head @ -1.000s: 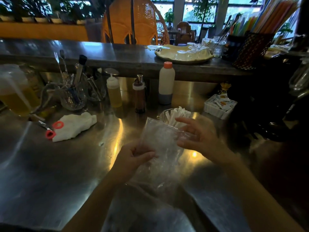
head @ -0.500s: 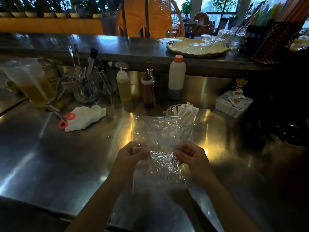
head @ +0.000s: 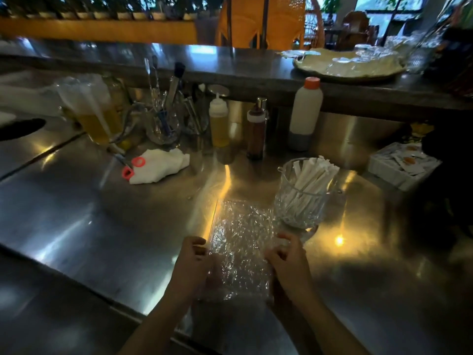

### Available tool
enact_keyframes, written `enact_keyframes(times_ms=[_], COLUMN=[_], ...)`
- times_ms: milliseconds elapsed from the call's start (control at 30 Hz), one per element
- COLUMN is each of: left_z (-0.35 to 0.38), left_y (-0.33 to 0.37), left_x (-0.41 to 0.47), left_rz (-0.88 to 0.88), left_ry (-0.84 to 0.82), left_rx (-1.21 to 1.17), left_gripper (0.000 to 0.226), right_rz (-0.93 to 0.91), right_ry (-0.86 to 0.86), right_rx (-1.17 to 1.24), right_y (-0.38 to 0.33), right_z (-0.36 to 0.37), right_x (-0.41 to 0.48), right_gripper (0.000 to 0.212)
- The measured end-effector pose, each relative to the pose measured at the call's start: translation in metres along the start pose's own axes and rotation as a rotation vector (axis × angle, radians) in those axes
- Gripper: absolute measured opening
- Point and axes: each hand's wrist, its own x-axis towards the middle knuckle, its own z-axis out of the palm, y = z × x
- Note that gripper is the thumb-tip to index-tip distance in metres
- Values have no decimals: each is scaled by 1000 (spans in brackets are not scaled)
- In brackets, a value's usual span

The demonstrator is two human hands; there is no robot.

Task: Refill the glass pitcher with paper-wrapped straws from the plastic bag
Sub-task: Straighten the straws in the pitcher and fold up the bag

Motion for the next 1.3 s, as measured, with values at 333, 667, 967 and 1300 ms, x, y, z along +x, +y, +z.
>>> enact_keyframes(times_ms=[333,667,967,1300], left_z=[-20,-30,-37,-40], left_y=[-3,10,-2,7], left_x=[54,133,154,160], left_rz=[25,308,493,495], left_ry=[-41,6,-198,-239], left_rx=[3,414,903,982], left_gripper=[15,20,21,18], right_rz=[-39,-16,-6,-45], right_ry=[-6,11,-52,-120], right_rx=[-277,-427,-718,-870], right_y=[1,-10,-1,-10], right_z=[46,93,103,97], right_x=[48,110,119,125], right_gripper=[17,26,14,21])
